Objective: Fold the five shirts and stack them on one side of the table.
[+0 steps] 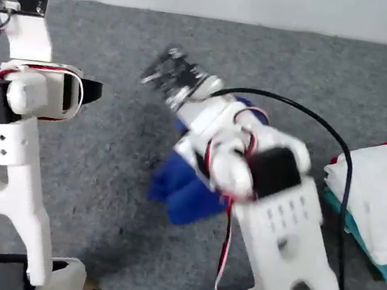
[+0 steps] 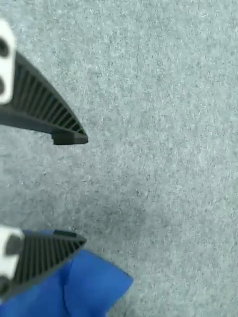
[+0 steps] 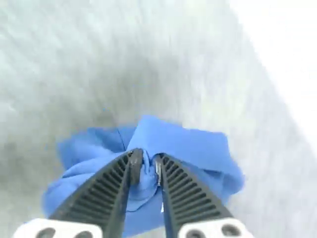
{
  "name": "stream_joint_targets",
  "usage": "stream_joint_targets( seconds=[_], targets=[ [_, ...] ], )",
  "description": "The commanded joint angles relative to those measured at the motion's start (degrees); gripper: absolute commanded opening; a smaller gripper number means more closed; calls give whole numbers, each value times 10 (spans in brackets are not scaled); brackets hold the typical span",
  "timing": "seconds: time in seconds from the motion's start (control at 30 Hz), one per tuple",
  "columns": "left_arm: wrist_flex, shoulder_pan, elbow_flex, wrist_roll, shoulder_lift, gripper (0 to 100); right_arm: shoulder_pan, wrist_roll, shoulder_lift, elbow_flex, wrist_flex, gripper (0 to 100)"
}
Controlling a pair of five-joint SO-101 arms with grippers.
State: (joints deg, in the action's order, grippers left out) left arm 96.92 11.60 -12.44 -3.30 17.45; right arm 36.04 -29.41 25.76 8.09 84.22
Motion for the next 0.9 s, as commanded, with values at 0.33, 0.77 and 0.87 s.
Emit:
stream_joint_targets(
  seconds=[0.33, 0.77, 0.87],
  targets=[
    [-2, 4, -2, -6, 18, 282, -66, -6, 19, 264, 116, 9],
    [-1, 4, -1, -6, 18, 282, -198, -17, -22, -117, -71, 9],
    [-1, 3, -1, -6, 18, 282, -123, -11, -8, -120, -74, 9]
  ],
)
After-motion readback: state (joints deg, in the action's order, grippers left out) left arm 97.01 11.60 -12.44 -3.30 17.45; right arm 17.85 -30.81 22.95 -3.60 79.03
